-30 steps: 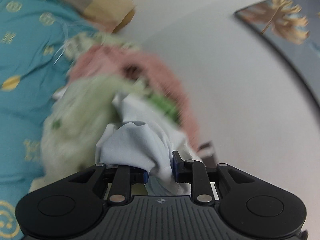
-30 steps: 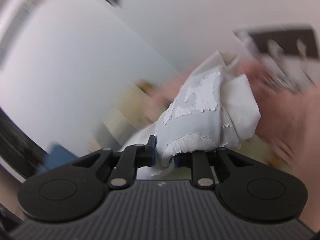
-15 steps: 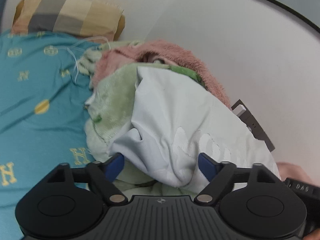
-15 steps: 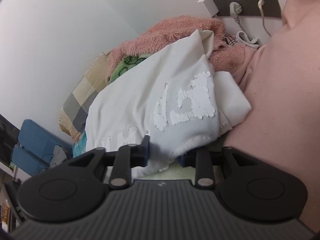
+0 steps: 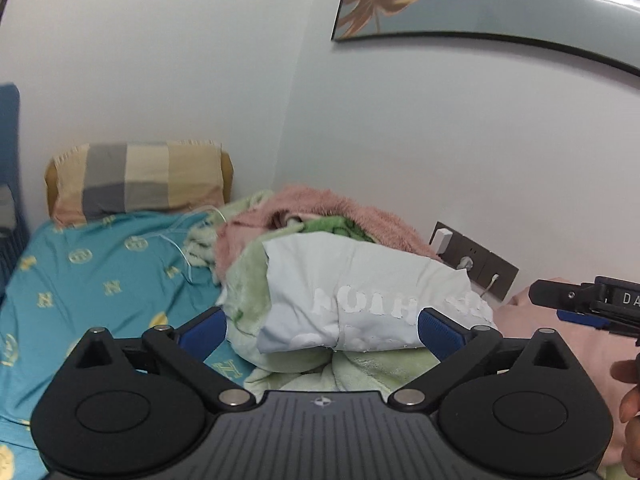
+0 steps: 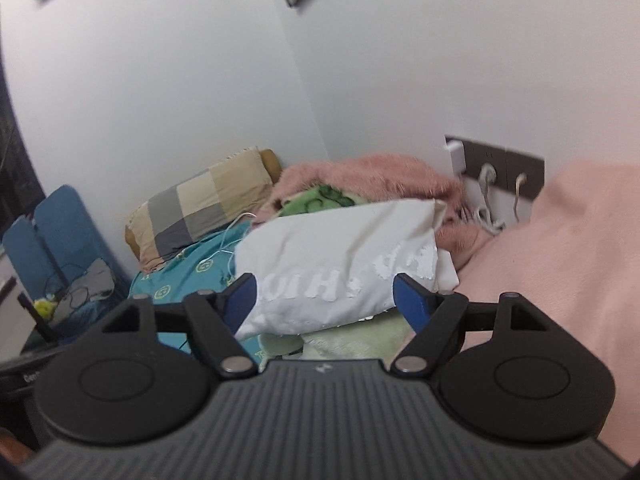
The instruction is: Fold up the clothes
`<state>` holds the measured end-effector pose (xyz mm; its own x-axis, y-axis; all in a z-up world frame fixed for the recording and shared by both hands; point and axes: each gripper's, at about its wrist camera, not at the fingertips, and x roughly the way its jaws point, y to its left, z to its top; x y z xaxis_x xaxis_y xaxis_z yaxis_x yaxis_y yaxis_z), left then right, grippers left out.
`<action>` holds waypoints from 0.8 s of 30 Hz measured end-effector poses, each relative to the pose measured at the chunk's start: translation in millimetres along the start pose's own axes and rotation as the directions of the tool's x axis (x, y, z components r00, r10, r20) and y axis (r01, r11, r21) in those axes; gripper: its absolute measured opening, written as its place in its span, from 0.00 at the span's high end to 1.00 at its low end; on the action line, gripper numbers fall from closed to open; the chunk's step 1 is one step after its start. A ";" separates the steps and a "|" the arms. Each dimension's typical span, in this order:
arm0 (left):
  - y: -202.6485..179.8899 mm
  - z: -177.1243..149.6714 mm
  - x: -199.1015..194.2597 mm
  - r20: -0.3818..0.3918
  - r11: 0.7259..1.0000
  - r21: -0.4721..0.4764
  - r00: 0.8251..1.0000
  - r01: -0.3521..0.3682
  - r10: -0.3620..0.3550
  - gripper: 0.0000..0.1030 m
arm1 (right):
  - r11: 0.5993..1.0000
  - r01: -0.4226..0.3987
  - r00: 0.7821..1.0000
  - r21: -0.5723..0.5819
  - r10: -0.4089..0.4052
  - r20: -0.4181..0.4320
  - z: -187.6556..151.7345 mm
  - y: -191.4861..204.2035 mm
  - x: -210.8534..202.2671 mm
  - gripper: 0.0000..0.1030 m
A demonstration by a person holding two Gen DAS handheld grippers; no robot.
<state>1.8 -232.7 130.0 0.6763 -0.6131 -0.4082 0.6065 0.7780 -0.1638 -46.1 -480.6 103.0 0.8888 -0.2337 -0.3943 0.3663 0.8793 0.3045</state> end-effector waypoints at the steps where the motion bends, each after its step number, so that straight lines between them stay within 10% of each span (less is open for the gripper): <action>1: -2.4 -3.4 -11.8 0.009 1.000 0.006 1.000 -0.010 0.010 0.00 | 1.000 -0.006 1.000 -0.025 0.006 0.009 -3.5 5.8 -8.8 0.25; 24: -6.8 -80.2 -149.5 0.141 0.990 0.059 0.983 -0.127 0.117 0.00 | 0.990 0.007 0.988 -0.139 0.014 0.152 -94.3 62.9 -86.5 0.26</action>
<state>-136.9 -135.4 120.2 0.7950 -0.5307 -0.2938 0.5396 0.8400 -0.0572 -126.0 -365.9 74.5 0.9254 -0.2816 -0.2537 0.3309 0.9267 0.1784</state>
